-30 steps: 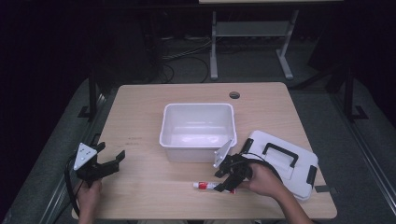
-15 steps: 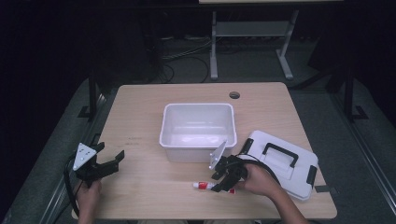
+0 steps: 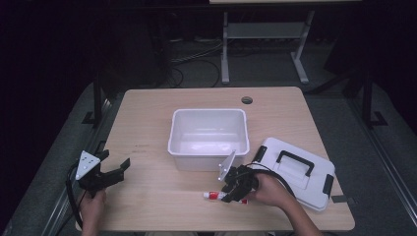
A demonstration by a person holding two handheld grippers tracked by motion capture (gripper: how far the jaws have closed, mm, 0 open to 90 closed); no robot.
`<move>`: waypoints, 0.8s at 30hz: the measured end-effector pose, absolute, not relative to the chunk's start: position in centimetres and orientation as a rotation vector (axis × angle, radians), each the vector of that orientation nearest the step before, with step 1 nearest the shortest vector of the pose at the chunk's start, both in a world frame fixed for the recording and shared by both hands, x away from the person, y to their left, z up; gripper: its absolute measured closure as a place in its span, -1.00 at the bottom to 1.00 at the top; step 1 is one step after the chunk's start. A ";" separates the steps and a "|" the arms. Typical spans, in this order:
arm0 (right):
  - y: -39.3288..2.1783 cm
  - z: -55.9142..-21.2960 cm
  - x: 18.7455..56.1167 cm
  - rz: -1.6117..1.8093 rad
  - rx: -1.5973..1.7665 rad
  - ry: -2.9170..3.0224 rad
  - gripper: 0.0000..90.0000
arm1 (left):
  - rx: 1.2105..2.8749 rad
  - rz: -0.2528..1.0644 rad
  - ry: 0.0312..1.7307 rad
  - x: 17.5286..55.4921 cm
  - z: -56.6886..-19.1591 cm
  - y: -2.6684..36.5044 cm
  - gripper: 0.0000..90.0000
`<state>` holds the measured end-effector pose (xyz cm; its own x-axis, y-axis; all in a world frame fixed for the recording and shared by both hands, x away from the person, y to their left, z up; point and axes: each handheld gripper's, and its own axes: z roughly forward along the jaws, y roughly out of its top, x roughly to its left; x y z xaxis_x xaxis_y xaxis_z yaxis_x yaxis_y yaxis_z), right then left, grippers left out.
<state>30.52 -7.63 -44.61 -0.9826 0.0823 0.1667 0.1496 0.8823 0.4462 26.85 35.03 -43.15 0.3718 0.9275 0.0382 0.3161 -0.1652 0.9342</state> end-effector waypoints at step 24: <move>-7.3 -44.4 30.4 -0.692 -0.128 -2.933 0.58 | 1.686 0.817 1.111 26.8 -43.1 35.1 -0.67</move>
<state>30.39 -7.34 -44.42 -0.9886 0.0532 0.1409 0.1106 0.8915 0.4394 26.83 35.14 -43.10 0.3708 0.9280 0.0371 0.3122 -0.1622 0.9361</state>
